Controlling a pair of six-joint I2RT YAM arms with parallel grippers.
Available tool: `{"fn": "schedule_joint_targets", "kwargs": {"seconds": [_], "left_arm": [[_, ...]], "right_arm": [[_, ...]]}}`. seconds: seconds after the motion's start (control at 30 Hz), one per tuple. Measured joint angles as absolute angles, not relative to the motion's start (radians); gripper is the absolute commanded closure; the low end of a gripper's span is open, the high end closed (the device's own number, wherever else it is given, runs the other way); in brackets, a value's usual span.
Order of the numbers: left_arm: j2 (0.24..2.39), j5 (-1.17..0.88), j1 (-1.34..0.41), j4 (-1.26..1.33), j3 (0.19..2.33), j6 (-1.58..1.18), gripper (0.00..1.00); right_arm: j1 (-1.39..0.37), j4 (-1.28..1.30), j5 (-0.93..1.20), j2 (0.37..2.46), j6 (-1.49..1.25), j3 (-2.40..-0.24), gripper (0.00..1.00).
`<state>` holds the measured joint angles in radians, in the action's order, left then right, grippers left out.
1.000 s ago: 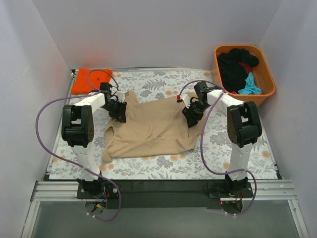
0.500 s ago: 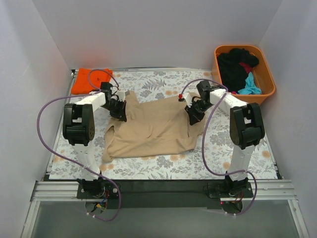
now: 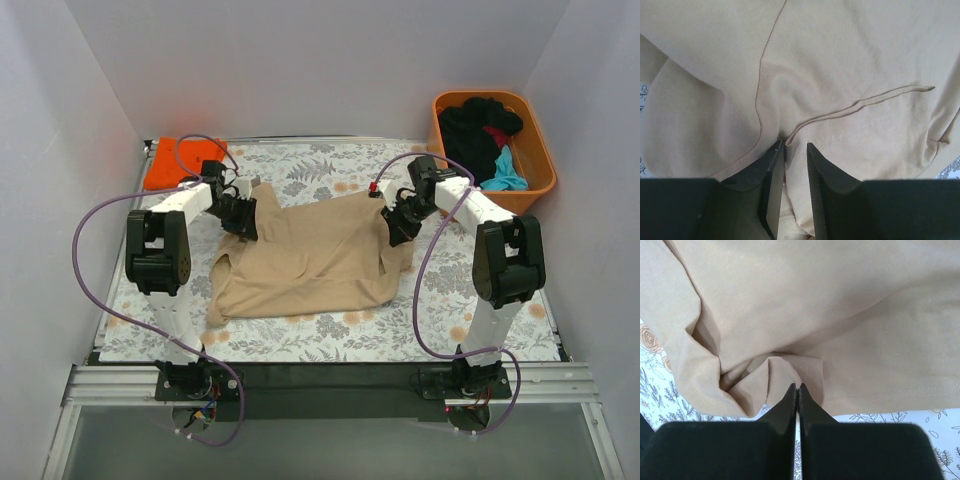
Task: Fold and stack the t-shirts
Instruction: Flatten the tshirt out
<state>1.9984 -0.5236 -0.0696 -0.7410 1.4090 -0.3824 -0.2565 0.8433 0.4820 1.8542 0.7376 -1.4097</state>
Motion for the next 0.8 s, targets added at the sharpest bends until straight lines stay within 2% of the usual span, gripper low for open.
{"fn": "schedule_joint_targets", "kwargs": {"seconds": [0.53,0.8], "left_arm": [[1.980,-0.524,-0.070,-0.759,1.413,-0.374,0.82],[1.995,-0.519,-0.073,-0.754,1.413,-0.371,0.82]], "right_arm": [[-0.257,0.866,0.482,1.856,0.740,-1.412,0.99],[-0.257,0.866,0.482,1.856,0.741,-1.412,0.99]]}}
